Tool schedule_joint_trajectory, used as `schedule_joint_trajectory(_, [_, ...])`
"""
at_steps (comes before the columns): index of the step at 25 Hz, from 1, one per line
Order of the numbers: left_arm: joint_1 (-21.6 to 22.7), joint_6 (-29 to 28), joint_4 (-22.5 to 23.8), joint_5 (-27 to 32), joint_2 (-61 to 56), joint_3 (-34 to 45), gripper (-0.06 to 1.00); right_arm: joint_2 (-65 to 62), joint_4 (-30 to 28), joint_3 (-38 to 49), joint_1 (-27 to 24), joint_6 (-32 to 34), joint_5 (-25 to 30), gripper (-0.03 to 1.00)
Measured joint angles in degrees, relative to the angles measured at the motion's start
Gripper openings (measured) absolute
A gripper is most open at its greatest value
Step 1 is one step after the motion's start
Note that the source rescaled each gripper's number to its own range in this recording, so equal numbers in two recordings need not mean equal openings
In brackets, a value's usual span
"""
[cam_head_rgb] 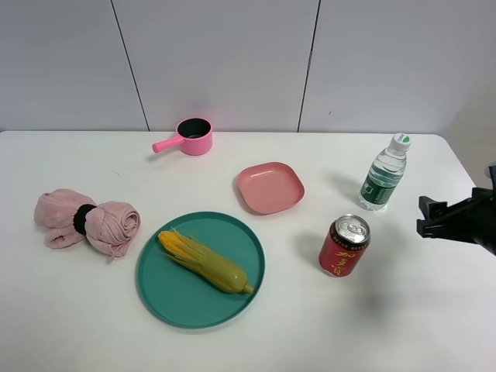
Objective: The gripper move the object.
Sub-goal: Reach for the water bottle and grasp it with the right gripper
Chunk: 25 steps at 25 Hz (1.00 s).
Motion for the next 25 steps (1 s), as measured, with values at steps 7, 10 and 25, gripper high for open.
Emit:
schedule_joint_trajectory(7, [0.0,0.0,0.0,0.0,0.0,0.0,1.0,13.88,-0.15,-0.05,0.0,0.06,-14.42,0.5])
schedule_joint_trajectory(10, [0.0,0.0,0.0,0.0,0.0,0.0,1.0,15.48,-1.21,-0.05,0.0,0.06,-16.99,0.5])
schedule_joint_trajectory(25, [0.0,0.0,0.0,0.0,0.0,0.0,1.0,18.29,5.23,-0.08,-0.05,0.47,-21.67,0.99])
